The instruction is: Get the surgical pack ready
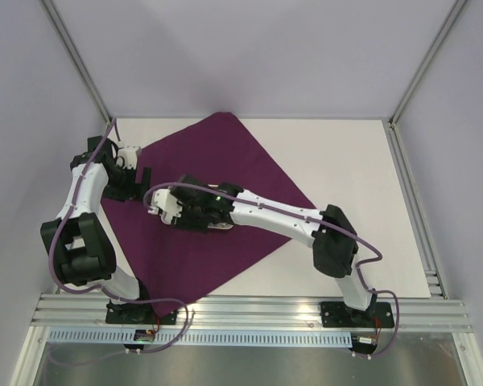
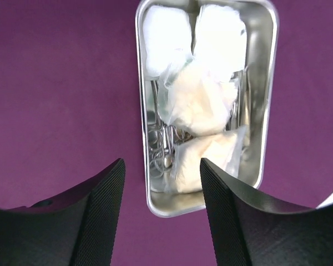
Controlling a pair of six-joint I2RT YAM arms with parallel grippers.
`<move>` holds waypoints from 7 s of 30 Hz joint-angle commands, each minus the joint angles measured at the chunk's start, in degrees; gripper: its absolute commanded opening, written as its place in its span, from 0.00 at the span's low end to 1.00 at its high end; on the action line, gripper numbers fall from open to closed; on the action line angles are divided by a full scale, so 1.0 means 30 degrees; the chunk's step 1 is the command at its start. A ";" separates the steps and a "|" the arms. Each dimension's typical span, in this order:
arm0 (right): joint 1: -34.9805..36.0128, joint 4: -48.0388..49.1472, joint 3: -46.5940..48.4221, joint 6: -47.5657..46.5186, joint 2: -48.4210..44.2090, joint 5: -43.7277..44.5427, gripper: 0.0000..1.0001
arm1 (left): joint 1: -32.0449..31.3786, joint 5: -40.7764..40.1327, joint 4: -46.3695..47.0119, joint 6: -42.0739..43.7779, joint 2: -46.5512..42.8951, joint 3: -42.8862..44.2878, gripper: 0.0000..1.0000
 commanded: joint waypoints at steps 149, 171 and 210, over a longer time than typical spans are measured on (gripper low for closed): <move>-0.9852 1.0738 -1.8460 2.1856 -0.8772 -0.1226 0.05 | 0.0167 0.1905 -0.1262 0.0031 -0.2974 -0.1211 0.99; -0.8855 0.9978 -1.9694 2.2299 -1.1404 -0.0551 0.58 | 0.0167 0.1817 -0.1466 0.0148 -0.3178 -0.1182 0.99; 0.8051 0.8774 -1.9105 0.3283 -0.7952 0.2584 0.36 | 0.0196 0.1817 -0.3987 0.0559 -0.6373 -0.0889 1.00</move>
